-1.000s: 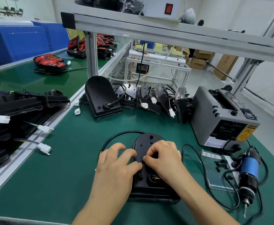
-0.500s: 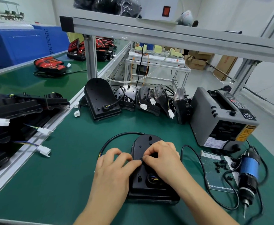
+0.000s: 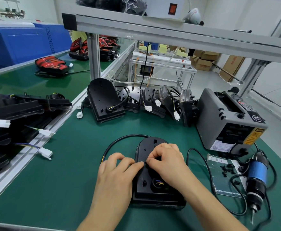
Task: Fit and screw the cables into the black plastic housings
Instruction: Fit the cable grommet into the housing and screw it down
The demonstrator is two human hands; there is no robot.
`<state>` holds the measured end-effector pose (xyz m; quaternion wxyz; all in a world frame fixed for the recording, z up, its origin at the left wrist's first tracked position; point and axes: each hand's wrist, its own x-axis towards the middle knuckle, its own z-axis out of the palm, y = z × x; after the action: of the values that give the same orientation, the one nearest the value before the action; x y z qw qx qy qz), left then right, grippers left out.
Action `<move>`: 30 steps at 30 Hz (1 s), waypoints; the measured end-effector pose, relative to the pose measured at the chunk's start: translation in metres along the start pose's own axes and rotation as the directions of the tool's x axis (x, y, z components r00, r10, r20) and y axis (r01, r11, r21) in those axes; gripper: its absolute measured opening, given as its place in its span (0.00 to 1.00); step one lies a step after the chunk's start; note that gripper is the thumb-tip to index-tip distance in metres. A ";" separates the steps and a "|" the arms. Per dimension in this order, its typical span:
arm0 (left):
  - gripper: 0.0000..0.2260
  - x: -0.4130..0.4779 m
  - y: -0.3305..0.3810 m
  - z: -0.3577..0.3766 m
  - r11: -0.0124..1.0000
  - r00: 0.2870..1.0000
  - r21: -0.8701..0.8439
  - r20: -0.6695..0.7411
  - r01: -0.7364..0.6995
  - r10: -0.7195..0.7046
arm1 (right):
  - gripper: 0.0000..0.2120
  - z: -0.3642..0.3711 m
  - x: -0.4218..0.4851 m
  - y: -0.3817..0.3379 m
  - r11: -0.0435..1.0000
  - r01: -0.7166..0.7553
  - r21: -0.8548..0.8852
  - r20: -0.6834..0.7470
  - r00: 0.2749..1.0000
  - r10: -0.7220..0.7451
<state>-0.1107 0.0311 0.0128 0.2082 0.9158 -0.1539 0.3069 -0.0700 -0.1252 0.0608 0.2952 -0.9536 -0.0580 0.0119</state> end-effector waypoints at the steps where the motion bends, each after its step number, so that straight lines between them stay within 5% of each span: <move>1: 0.21 0.000 0.000 0.000 1.000 1.000 0.001 -0.002 0.001 -0.001 | 0.08 0.000 -0.001 0.000 1.000 0.001 0.025 0.001 1.000 -0.001; 6: 0.22 -0.002 -0.001 -0.001 1.000 1.000 -0.004 0.003 0.010 -0.010 | 0.11 -0.003 -0.003 0.004 0.995 0.019 0.098 -0.004 1.000 -0.019; 11: 0.21 -0.002 -0.001 0.000 1.000 1.000 -0.001 0.000 0.011 -0.011 | 0.03 0.003 -0.004 0.003 0.996 0.074 -0.054 -0.060 0.995 -0.077; 22: 0.21 -0.002 -0.002 -0.001 1.000 1.000 -0.012 0.004 0.024 -0.024 | 0.13 0.001 -0.004 0.004 0.994 0.113 0.002 -0.082 0.990 -0.113; 30: 0.21 -0.002 -0.001 -0.002 0.999 0.999 0.010 0.007 0.031 -0.031 | 0.04 0.001 -0.005 0.005 0.972 0.153 -0.180 -0.067 0.984 -0.168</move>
<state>-0.1126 0.0335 0.0123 0.2081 0.9202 -0.1389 0.3010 -0.0741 -0.1293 0.0569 0.2128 -0.9676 -0.1237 -0.0563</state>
